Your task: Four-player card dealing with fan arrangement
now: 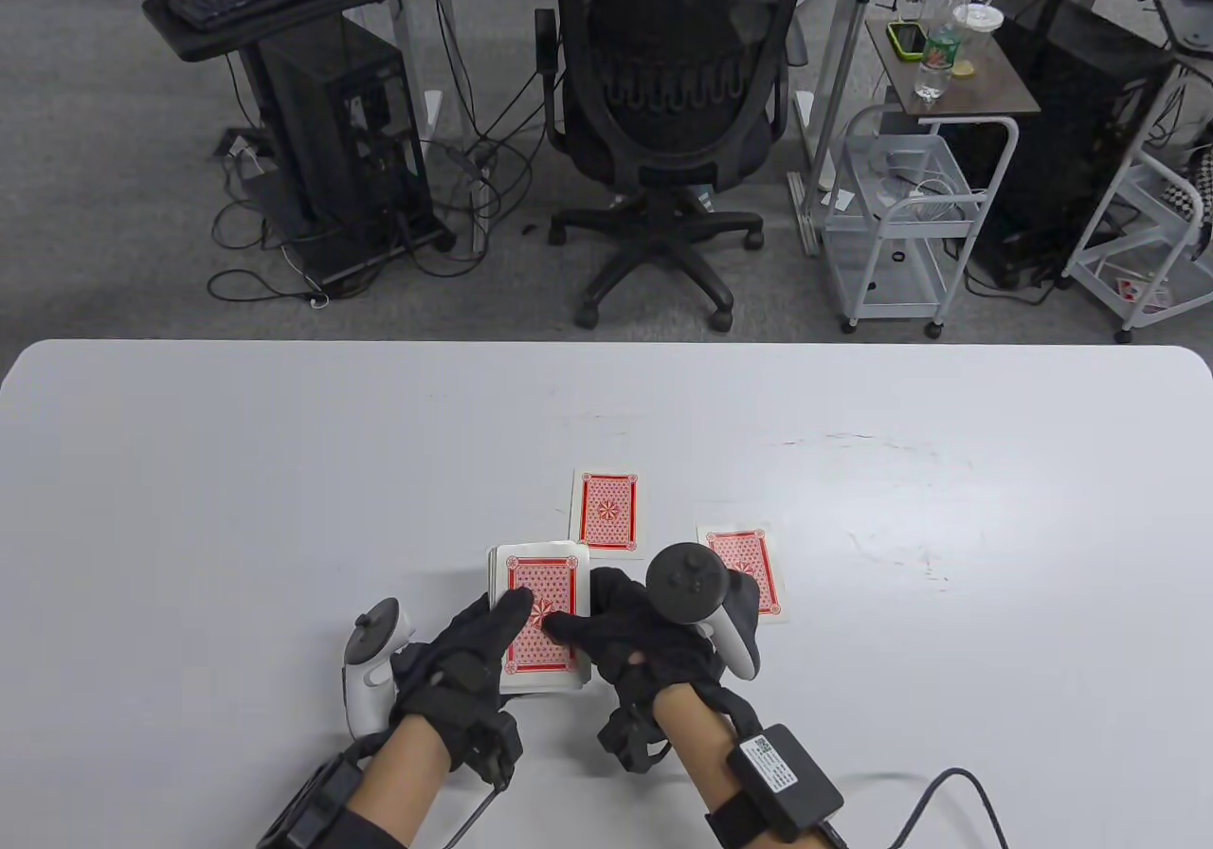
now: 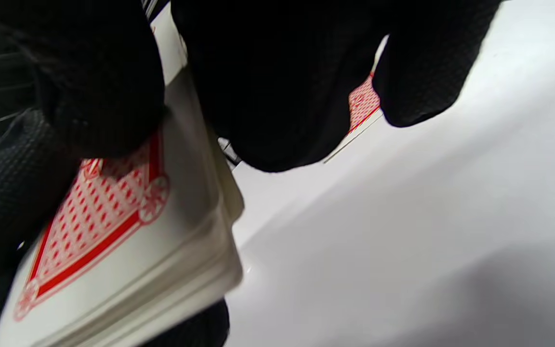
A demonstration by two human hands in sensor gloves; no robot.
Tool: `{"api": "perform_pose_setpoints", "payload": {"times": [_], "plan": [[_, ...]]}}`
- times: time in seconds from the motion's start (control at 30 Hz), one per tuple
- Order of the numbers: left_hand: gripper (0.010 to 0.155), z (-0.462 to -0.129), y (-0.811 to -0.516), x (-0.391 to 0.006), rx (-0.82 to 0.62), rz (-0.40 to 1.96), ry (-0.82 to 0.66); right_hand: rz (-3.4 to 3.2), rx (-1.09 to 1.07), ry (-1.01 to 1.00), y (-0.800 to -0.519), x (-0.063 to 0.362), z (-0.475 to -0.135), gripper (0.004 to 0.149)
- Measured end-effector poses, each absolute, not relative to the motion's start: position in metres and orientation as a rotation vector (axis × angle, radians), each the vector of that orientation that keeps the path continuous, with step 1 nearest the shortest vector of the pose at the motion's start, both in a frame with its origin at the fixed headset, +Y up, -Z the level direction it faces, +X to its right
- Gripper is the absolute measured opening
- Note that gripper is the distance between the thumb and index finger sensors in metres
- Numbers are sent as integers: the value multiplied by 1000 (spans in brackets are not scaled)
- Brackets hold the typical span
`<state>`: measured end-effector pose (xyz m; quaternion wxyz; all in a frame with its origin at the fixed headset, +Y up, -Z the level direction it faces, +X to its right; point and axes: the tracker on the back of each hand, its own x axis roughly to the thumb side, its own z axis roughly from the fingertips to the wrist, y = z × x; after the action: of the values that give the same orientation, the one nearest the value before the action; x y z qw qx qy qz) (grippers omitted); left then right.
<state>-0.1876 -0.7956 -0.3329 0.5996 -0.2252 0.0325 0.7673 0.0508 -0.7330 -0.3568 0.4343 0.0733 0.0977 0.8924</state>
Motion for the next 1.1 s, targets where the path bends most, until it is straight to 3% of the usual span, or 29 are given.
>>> {"api": "perform_pose_setpoints", "payload": {"times": [0.17,0.33,0.53,0.8,0.97,1.1], "plan": [[53,-332,-801,-184,-546,1801,77,2144,135,214,-737,66,-358,73],[53,-335,-798,-189,-540,1823,63,1914,127,304,-746,85,-364,67],[53,-341,-797,-218,-442,1729,173,2149,56,252,-743,113,-369,72],[53,-345,-801,-244,-398,1689,268,2764,94,338,-761,80,-368,86],[53,-345,-801,-244,-398,1685,262,3097,80,326,-762,64,-365,88],[53,-344,-798,-237,-402,1694,229,2997,81,289,-753,70,-364,85]]}}
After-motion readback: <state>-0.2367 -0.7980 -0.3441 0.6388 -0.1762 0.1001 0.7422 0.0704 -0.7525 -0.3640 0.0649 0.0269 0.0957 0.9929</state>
